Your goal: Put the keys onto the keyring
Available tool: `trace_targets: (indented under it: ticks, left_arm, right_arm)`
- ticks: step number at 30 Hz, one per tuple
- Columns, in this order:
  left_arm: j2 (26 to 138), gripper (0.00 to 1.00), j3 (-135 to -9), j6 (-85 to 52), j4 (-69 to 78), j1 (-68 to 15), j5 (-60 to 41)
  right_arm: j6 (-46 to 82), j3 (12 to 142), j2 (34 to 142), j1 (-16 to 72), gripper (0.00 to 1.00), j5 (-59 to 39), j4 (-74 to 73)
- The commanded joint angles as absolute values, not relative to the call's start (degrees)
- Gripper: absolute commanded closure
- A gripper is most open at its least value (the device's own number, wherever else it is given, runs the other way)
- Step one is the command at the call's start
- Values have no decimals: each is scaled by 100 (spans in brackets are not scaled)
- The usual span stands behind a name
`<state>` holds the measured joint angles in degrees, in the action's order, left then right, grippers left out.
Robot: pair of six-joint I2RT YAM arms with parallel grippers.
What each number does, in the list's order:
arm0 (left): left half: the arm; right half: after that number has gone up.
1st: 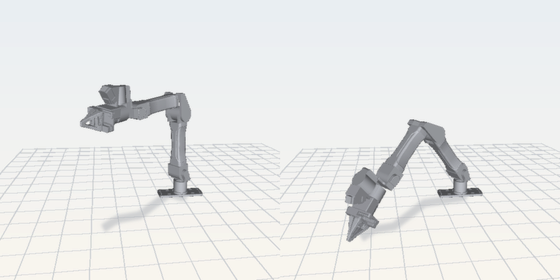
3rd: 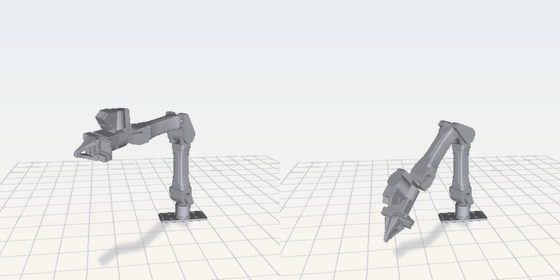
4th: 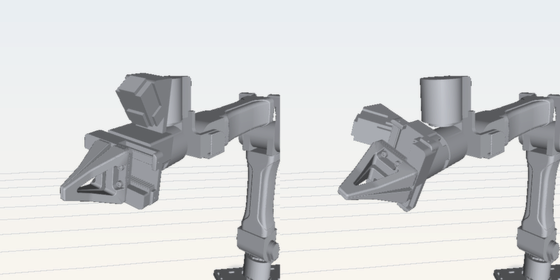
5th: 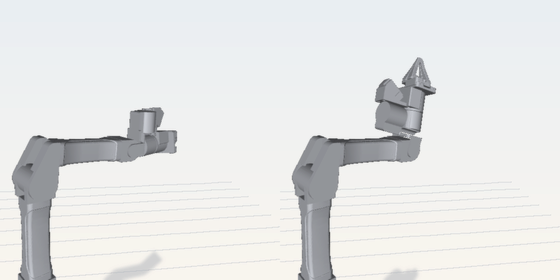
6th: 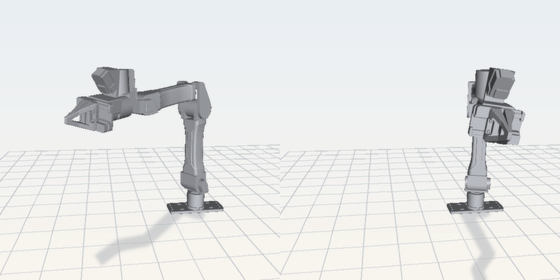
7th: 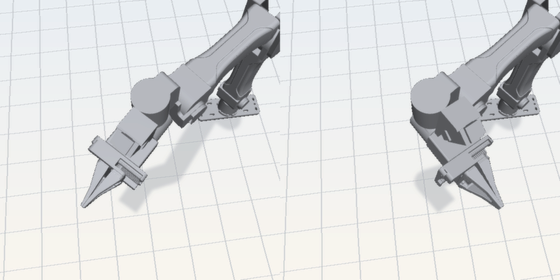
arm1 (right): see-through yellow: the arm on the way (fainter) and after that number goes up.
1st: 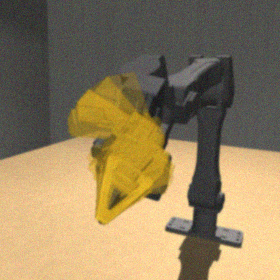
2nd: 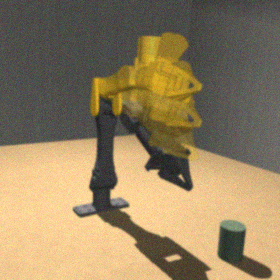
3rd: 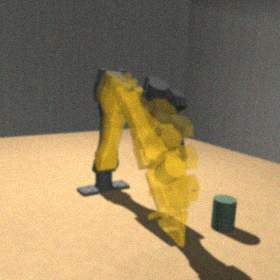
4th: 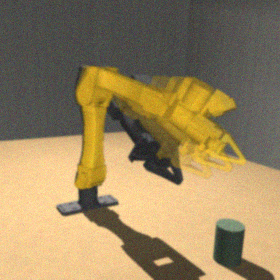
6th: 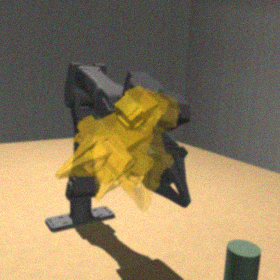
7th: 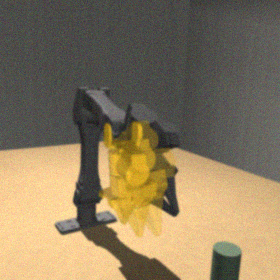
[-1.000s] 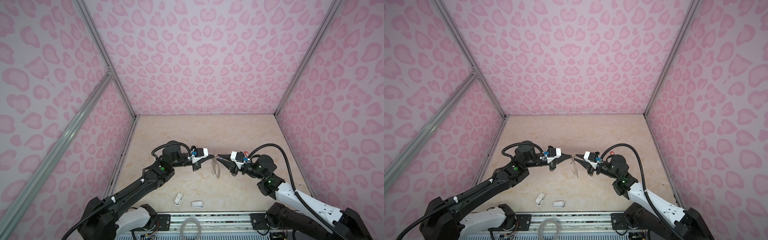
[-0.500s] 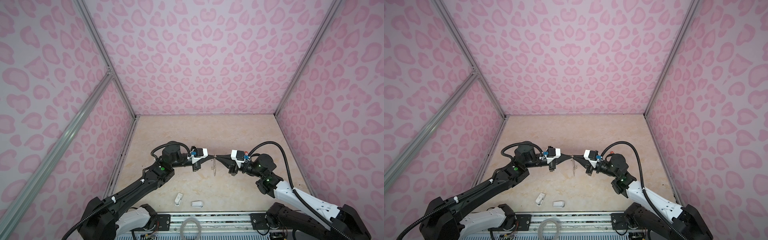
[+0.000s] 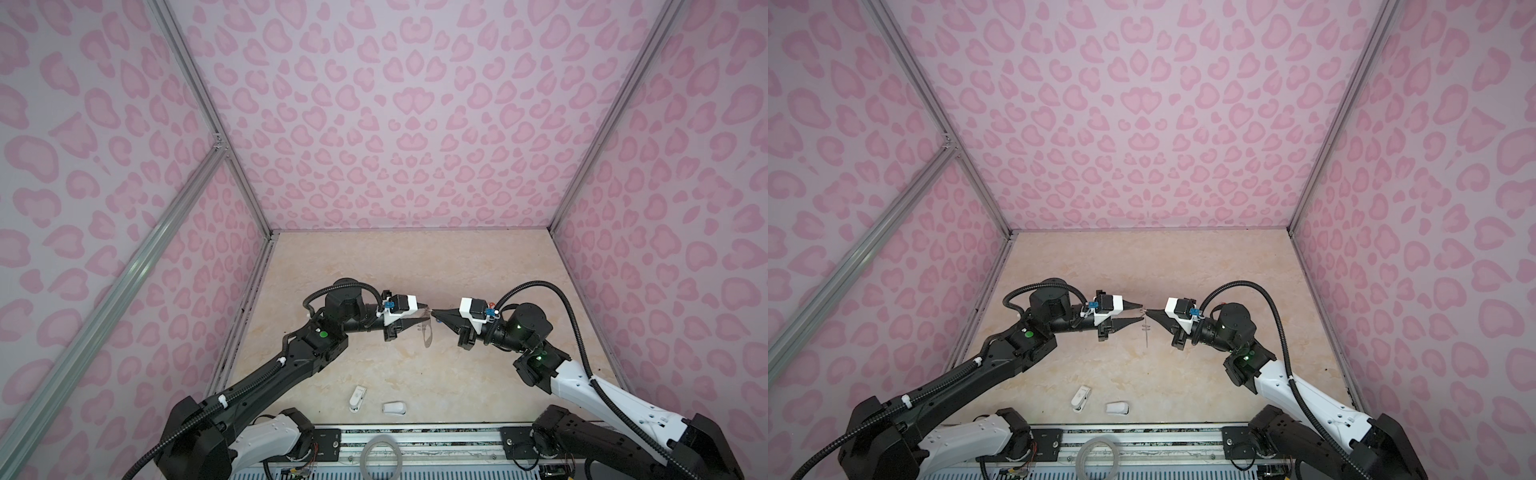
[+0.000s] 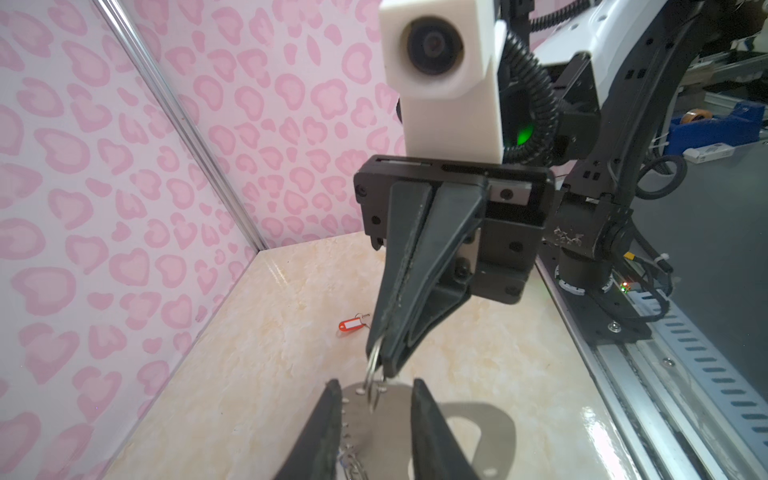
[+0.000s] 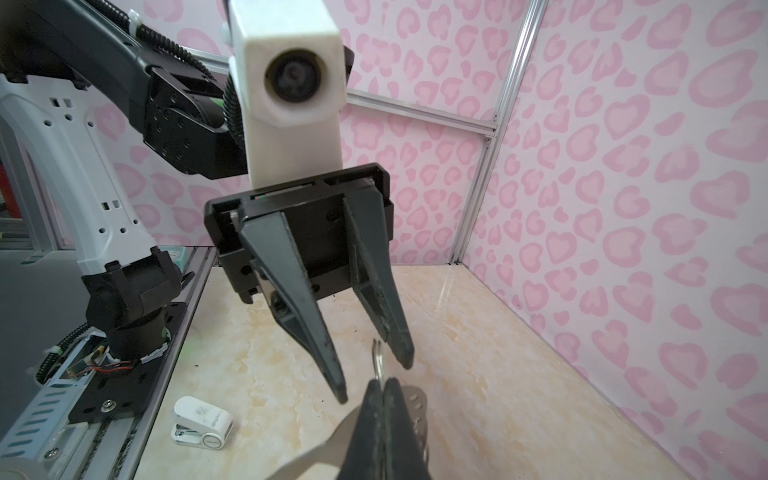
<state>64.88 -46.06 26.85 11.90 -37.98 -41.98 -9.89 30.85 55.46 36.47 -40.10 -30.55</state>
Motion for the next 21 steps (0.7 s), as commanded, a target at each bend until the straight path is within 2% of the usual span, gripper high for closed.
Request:
trace_targets:
  ticks: [1, 10, 21]
  left_arm:
    - [6390, 68, -4923, 3520, 137, -3801, -3824]
    - [6658, 71, -5721, 4542, -1201, -3984, -3486]
    - [7031, 76, -6054, 4876, -1561, -4200, -3340]
  right_arm:
    - [-1550, 3287, 5468, 3631, 100, -3878, -1964]
    - [-1897, 3635, 5537, 3516, 100, -3902, -1103]
    - [-1925, 3754, 5658, 3516, 100, -3964, -986]
